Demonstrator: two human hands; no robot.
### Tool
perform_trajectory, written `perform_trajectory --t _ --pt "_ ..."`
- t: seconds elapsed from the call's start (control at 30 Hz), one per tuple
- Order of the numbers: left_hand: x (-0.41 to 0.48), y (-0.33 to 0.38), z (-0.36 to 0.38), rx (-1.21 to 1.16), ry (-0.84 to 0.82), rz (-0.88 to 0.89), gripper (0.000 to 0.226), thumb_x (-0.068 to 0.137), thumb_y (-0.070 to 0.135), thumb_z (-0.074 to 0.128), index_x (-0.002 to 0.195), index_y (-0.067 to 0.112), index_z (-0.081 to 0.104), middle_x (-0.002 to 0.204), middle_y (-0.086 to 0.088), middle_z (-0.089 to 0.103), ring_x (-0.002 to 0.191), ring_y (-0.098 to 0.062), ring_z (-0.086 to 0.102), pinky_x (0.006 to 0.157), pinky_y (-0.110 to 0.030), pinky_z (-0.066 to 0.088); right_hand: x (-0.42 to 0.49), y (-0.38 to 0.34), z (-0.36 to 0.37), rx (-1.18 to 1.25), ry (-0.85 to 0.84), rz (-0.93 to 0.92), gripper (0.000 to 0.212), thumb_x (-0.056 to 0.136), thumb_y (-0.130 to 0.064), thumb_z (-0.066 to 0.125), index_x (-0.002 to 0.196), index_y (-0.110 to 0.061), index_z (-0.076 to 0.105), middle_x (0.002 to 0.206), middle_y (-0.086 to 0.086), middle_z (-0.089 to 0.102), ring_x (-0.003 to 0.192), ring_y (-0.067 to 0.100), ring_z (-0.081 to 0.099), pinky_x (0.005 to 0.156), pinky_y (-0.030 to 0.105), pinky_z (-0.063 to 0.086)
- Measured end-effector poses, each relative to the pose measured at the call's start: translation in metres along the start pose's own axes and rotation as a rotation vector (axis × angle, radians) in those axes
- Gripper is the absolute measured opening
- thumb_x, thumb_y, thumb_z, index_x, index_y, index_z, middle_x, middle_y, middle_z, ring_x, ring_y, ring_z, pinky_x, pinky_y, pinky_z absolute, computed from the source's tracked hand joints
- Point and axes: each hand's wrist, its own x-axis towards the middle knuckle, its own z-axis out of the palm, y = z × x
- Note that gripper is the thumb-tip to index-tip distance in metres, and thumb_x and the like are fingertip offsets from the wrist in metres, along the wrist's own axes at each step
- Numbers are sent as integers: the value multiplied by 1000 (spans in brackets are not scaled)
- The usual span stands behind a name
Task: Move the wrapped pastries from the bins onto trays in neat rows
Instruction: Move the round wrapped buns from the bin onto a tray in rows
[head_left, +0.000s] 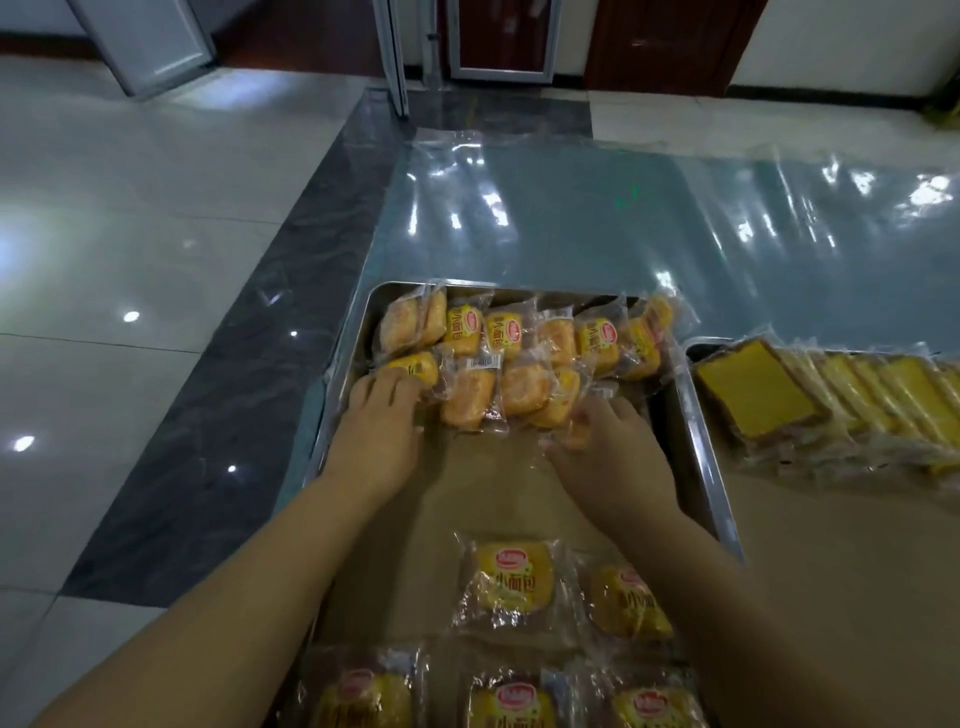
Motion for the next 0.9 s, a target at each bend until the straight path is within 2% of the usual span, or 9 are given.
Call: perform_trajectory --t 0.07,0.13,0.2,0.37,0.47,0.6,0.73,0.8,0.9 --pt "13 -10 3 4 -45 -20 53 87 14 58 136 15 38 150 -9 27 139 -32 17 109 -44 27 9 -9 6 -9 67 -149 28 81 -32 67 102 -18 55 102 -2 52 88 13 48 71 27 43" --pt "22 -18 6 0 -132 -35 57 91 16 52 143 22 28 156 -5 14 142 -32 11 111 -46 24 19 -19 15 -48 16 -248 24 84 -32 64 102 -20 54 101 -5 50 89 11 48 71 23 39" --pt "23 -21 8 34 -215 -27 59 94 21 47 145 28 20 157 -2 9 141 -31 16 109 -46 29 27 -28 28 -71 -77 -239 28 86 -36 59 110 -22 51 105 -6 48 94 12 48 73 24 39" --pt "8 -8 1 147 -195 0 49 91 43 45 136 28 33 136 -8 33 112 -31 44 89 -40 45 41 -45 49 -151 -176 -34 53 86 -45 58 127 -16 43 126 5 45 111 24 48 87 39 47" --pt "-6 -3 -4 174 -219 -11 42 93 48 37 127 24 43 122 -8 40 100 -26 51 80 -37 46 47 -51 56 -215 -149 34 51 89 -40 56 129 -13 41 128 9 45 112 27 49 82 38 45" --pt "-27 -8 -9 125 -246 1 45 94 48 36 127 21 48 127 -4 39 111 -23 41 91 -36 41 48 -51 59 -125 -168 104 30 92 -22 54 119 -12 44 115 8 52 98 28 56 67 34 40" --pt "-45 -17 -14 39 -306 81 52 89 34 51 136 15 40 144 -2 26 131 -21 24 105 -34 32 43 -44 54 102 -245 145 22 88 -19 60 109 -12 55 94 4 61 84 20 59 72 34 50" --pt "-51 -18 -18 6 -339 53 56 88 38 54 137 17 36 142 -1 33 128 -20 35 102 -34 37 36 -41 50 139 -211 119 19 88 -18 61 107 -14 58 89 1 61 78 15 58 66 30 49" --pt "-61 -13 -21 156 -335 59 63 85 52 52 138 28 29 134 -2 41 119 -23 44 91 -36 43 19 -33 42 192 -142 83 24 88 -15 59 112 -20 59 95 -5 59 81 10 54 60 22 42"
